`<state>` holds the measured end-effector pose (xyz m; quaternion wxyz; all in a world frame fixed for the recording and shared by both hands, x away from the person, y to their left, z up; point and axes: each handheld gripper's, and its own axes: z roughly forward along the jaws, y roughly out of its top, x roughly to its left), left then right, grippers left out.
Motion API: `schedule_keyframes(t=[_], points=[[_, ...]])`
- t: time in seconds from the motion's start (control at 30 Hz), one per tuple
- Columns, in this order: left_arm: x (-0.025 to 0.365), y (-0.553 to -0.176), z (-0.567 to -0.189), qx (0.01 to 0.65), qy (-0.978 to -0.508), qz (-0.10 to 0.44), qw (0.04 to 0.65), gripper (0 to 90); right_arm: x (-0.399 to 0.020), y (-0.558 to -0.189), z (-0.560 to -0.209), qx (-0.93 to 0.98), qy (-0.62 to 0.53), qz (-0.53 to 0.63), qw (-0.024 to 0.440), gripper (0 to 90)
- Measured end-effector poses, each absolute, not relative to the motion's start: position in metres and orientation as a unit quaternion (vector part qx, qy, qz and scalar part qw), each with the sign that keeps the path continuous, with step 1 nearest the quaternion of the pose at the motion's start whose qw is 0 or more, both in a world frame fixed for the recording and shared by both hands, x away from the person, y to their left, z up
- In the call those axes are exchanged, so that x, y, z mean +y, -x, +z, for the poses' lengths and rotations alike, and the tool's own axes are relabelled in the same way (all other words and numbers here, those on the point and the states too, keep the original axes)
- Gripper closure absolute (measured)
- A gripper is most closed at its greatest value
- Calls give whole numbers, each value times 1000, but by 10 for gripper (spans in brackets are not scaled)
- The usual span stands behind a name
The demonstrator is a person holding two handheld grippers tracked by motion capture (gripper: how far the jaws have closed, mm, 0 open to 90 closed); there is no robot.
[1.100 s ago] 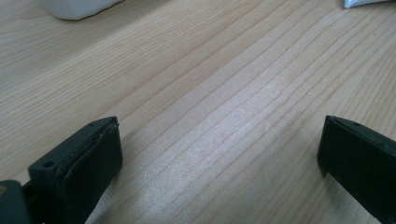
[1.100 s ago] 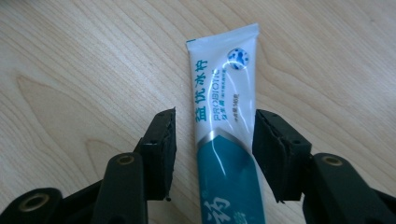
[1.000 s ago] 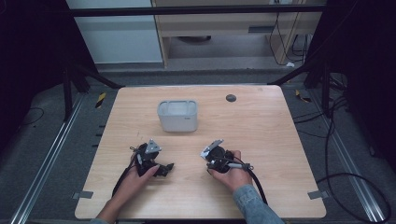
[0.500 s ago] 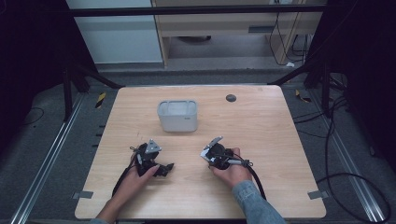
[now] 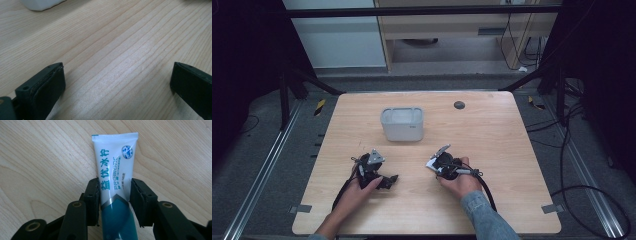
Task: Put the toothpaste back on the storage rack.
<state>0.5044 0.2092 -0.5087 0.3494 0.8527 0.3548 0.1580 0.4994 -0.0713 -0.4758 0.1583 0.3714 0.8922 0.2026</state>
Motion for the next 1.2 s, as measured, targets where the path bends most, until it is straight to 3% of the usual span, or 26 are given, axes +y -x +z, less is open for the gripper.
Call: schedule_keyframes(t=[0.27, 0.57, 1.2], points=[[209, -504, -509, 355, -853, 158, 350, 0, -71, -501, -476, 896, -364, 197, 161, 638], [209, -504, -509, 355, -853, 158, 350, 0, -74, -502, -474, 895, -365, 196, 167, 736], [209, -504, -509, 355, -853, 158, 350, 0, -92, -503, -474, 861, -418, 256, 137, 787]])
